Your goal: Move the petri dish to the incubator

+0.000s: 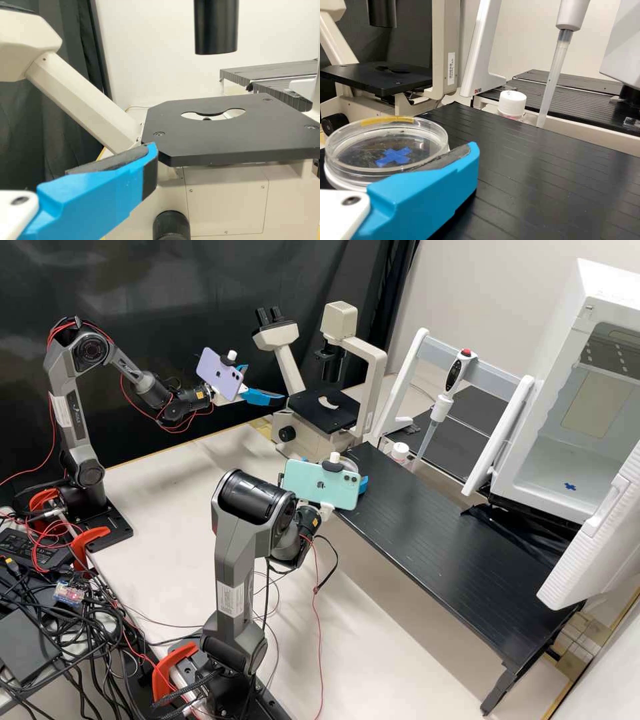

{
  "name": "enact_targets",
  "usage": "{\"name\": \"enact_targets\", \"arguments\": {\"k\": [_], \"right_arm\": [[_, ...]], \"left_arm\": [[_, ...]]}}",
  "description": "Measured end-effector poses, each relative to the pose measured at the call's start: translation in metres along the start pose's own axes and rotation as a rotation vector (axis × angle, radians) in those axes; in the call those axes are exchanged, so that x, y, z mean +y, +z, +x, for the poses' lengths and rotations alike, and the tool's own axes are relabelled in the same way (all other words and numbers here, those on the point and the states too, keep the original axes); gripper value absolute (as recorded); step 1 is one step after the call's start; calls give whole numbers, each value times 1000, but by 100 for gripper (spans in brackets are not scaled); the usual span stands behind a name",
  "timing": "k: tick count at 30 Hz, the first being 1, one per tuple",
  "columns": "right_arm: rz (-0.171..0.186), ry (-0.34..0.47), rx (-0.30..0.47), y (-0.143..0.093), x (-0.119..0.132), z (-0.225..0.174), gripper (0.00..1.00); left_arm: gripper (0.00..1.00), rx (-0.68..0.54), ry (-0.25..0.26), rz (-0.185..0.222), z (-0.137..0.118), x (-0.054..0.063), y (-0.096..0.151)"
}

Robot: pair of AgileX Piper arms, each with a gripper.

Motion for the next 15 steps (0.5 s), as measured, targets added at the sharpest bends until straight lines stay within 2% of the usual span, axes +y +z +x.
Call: {"name": "enact_targets", "arguments": {"k": [15], "right_arm": [[-1, -7, -3, 1, 3, 3, 0]], "left_arm": [[100, 0, 0, 0, 0, 0, 0]]}}
